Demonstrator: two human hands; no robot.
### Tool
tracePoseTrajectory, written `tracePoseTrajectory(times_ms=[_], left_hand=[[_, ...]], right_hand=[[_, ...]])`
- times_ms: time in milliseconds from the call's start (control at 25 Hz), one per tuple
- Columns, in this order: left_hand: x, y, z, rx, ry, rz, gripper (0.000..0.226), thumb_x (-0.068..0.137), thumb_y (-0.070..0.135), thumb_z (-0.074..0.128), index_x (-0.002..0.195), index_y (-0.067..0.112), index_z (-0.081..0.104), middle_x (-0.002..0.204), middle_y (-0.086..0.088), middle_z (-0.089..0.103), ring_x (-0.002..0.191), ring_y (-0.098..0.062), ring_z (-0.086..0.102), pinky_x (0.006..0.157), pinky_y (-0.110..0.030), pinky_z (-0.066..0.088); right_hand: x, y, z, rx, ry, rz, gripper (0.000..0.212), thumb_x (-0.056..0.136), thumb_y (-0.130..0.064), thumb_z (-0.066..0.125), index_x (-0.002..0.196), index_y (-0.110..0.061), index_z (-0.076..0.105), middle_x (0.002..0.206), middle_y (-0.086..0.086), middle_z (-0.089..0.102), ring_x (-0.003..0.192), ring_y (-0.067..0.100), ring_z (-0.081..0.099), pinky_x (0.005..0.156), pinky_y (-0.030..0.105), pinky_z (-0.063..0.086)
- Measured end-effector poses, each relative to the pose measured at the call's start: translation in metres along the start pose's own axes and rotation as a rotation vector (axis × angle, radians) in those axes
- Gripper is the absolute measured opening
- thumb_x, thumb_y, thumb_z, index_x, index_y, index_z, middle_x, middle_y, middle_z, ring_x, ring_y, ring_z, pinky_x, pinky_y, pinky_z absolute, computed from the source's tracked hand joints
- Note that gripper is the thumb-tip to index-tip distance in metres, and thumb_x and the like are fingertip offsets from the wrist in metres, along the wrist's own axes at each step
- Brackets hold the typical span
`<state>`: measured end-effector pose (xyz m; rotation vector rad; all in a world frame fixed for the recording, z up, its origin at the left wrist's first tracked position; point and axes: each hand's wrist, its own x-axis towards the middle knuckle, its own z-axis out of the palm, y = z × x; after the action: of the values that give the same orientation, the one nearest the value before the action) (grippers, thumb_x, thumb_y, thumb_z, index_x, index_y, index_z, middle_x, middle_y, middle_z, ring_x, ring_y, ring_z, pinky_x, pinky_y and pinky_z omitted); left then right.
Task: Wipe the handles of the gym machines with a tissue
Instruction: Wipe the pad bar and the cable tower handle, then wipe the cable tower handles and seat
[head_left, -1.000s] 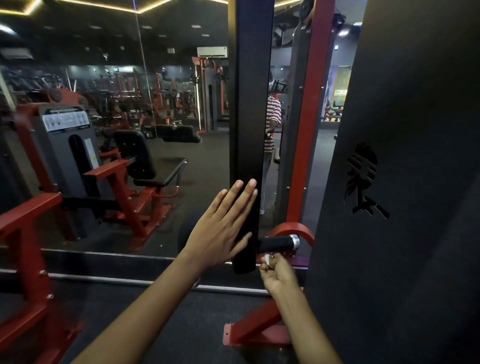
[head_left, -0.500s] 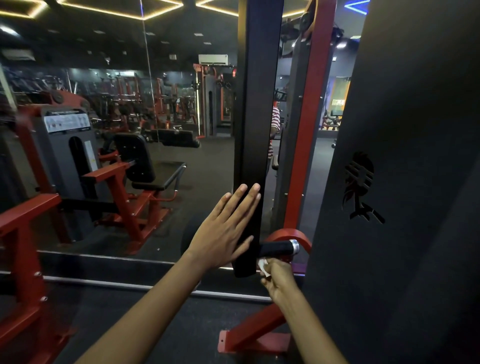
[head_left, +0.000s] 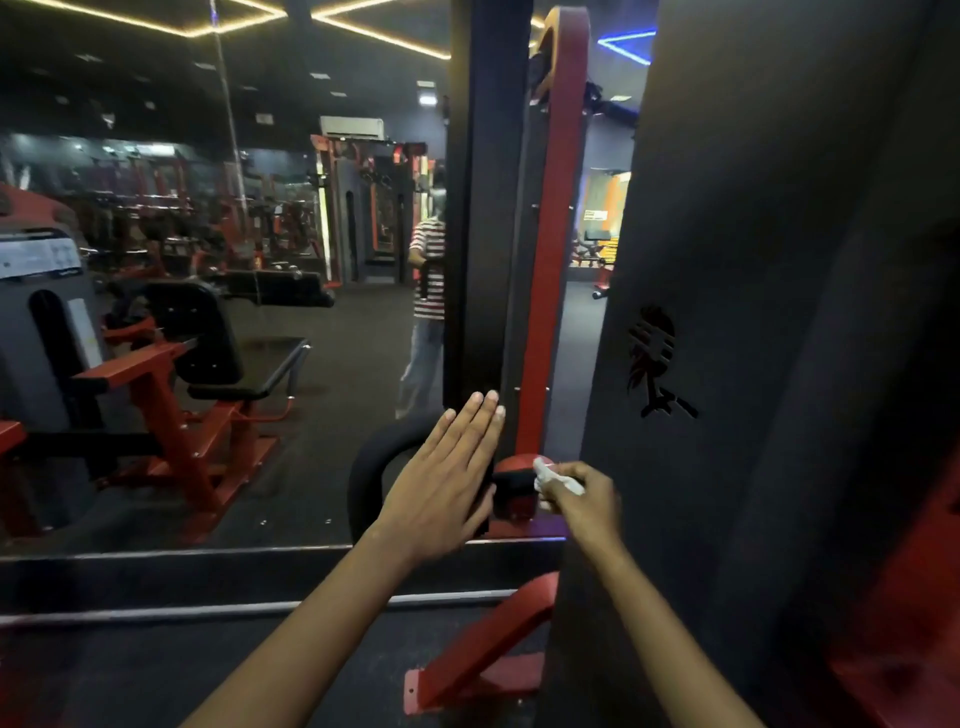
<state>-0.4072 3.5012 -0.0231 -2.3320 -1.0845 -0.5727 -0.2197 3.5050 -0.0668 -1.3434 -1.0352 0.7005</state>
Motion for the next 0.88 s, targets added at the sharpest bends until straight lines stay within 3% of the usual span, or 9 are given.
tracePoseTrajectory(times_ms=[80,160,320,440,600,880], left_hand=[[-0.010,0.006,-0.003,-0.096,0.003,0.010,0.072,0.088,0.037,0.044,0.148,0.003,0.021,0.156,-0.014,0.018,0.145,-0.026,0.015,0.116,-0.040,0.021],[-0.026,0.011,-0.012,-0.217,-0.002,0.016,0.071,0.087,0.038,0.043,0.146,0.002,0.025,0.152,-0.013,0.029,0.142,-0.026,0.026,0.113,-0.042,0.031],[-0.071,0.021,-0.030,-0.484,-0.017,0.015,0.074,0.086,0.047,0.031,0.146,0.005,0.026,0.150,-0.007,0.035,0.140,-0.023,0.031,0.110,-0.031,0.029],[-0.110,0.042,-0.041,-0.691,-0.097,0.019,0.070,0.089,0.048,0.038,0.147,0.010,0.026,0.148,-0.006,0.037,0.139,-0.020,0.030,0.109,-0.029,0.030],[-0.155,0.100,-0.066,-0.849,-0.225,0.120,0.067,0.093,0.045,0.043,0.148,0.013,0.023,0.151,-0.002,0.030,0.140,-0.015,0.027,0.112,-0.023,0.019],[-0.188,0.234,-0.126,-1.177,-0.351,0.311,0.059,0.090,0.032,0.057,0.141,0.008,0.038,0.143,-0.005,0.043,0.132,-0.017,0.040,0.109,-0.024,0.029]], right_hand=[[-0.019,-0.004,-0.012,-0.213,0.042,-0.070,0.006,0.080,-0.022,0.073,0.075,-0.019,0.070,0.076,0.002,0.071,0.066,0.011,0.065,0.051,0.009,0.045],[-0.047,-0.009,-0.024,-0.353,0.102,-0.109,0.009,0.078,-0.025,0.075,0.074,-0.021,0.069,0.079,-0.003,0.070,0.073,0.009,0.064,0.058,0.012,0.045],[-0.121,-0.012,-0.040,-0.459,0.201,-0.108,0.016,0.074,-0.014,0.076,0.067,-0.019,0.062,0.077,0.001,0.066,0.072,0.013,0.061,0.058,0.010,0.041],[-0.195,-0.014,-0.050,-0.506,0.277,-0.092,0.016,0.074,-0.017,0.076,0.066,-0.017,0.062,0.073,0.004,0.066,0.067,0.013,0.060,0.056,0.013,0.040],[-0.290,-0.024,-0.087,-0.588,0.420,0.003,0.021,0.078,-0.026,0.072,0.065,-0.012,0.064,0.063,-0.004,0.064,0.056,0.000,0.056,0.053,0.011,0.039],[-0.465,-0.055,-0.197,-0.690,0.741,0.157,0.021,0.078,-0.030,0.070,0.065,-0.015,0.063,0.068,-0.003,0.066,0.069,0.010,0.061,0.066,0.026,0.046]])
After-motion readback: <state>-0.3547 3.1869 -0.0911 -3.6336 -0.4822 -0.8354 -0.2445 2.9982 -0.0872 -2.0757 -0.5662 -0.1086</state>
